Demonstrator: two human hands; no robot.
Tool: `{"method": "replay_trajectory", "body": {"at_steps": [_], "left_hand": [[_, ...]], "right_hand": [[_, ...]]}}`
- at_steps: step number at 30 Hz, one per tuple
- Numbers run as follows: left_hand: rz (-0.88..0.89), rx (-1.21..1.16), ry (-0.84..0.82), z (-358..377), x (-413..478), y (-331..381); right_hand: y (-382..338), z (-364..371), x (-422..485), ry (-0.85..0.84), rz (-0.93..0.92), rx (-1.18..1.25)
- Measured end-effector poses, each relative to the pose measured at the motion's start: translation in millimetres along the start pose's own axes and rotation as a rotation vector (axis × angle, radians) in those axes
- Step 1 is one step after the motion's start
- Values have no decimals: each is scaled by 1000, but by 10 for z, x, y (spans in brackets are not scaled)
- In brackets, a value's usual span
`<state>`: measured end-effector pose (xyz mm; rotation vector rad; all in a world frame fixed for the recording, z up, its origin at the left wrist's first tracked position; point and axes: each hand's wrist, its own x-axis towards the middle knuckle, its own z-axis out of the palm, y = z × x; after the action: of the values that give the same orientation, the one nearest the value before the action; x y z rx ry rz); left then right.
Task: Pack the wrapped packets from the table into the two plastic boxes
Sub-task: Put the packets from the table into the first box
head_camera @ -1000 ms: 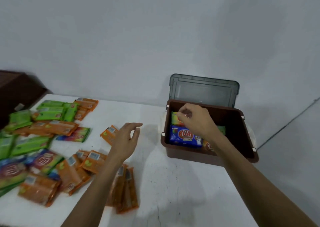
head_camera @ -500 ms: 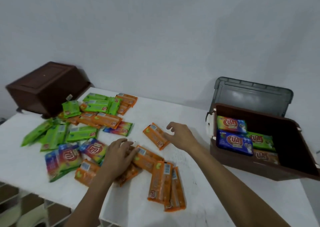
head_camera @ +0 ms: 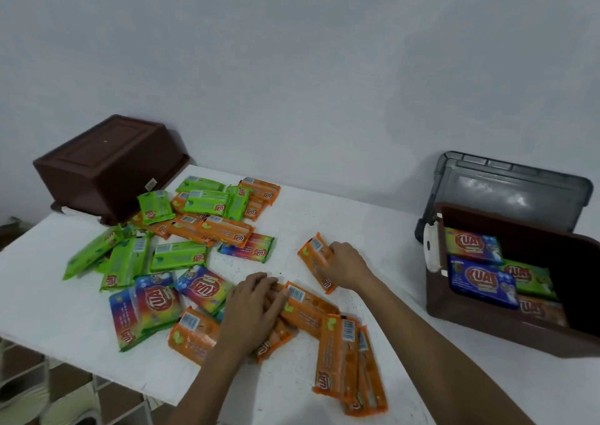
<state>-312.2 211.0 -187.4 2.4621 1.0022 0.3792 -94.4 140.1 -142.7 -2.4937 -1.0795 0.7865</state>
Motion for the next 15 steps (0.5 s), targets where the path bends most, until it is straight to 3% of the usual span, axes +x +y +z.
{"method": "replay_trajectory", "body": {"at_steps": [6, 10, 15], "left_hand": [[2, -31, -25, -10, 35, -21], [8, -178, -68, -110, 135, -77], [32, -226, 47, -394, 408, -285]], "right_hand": [[-52, -30, -90, -89, -24, 290], [-77, -107, -155, -149, 6, 585], [-195, -164, -161, -164, 15, 705]]}}
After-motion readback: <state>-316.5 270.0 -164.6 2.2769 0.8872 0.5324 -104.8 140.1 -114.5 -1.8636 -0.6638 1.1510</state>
